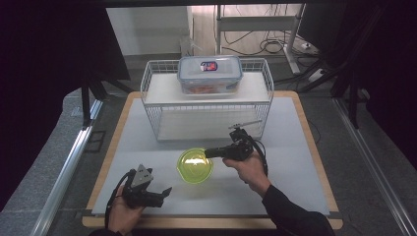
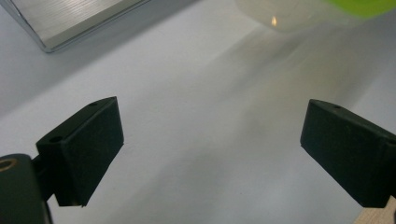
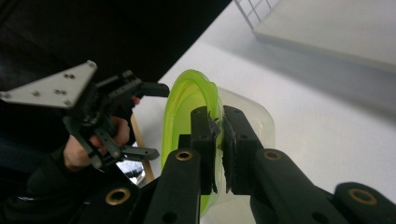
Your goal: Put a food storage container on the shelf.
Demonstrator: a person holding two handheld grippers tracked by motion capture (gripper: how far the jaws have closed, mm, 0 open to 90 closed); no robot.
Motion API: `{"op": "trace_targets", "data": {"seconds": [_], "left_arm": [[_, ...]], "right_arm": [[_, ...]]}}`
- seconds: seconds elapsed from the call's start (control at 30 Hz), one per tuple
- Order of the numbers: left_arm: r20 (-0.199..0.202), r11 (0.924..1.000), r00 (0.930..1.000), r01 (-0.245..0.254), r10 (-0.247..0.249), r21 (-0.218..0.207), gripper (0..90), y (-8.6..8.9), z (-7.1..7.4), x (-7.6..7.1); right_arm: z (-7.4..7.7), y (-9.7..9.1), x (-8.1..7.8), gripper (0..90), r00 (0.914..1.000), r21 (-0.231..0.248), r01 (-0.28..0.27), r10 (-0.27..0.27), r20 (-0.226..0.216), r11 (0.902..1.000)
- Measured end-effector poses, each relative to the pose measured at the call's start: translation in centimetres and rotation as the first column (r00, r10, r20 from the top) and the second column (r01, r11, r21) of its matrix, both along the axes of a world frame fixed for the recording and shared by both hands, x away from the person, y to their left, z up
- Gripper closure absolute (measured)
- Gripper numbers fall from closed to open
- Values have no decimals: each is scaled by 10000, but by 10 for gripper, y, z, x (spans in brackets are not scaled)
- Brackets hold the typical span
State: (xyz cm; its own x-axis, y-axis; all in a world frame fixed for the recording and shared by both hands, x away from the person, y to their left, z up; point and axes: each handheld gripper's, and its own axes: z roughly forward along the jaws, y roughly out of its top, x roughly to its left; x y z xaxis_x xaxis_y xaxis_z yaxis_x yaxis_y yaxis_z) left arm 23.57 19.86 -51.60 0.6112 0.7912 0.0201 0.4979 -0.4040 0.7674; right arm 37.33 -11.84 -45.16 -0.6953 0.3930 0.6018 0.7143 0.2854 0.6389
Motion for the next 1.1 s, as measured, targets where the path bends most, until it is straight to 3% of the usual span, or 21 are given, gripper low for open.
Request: {"op": "trace_targets", "data": {"seconds": [0.33,0.7,1.1], "left_arm": [[73,9999,10000,-12,13,-138,41,1,1,0],[29,10000,10000,43,-43,-52,40,1,0,0],[9,10000,10000,69,-69,-65,40,0,-1,1]], "right_arm": [[21,-13,2,846,9999,699,104,-105,8,9975],[65,-22,5,845,9988,1003,168,-212,434,9948],[106,-27,18,845,9982,1687,392,-462,374,9849]]}}
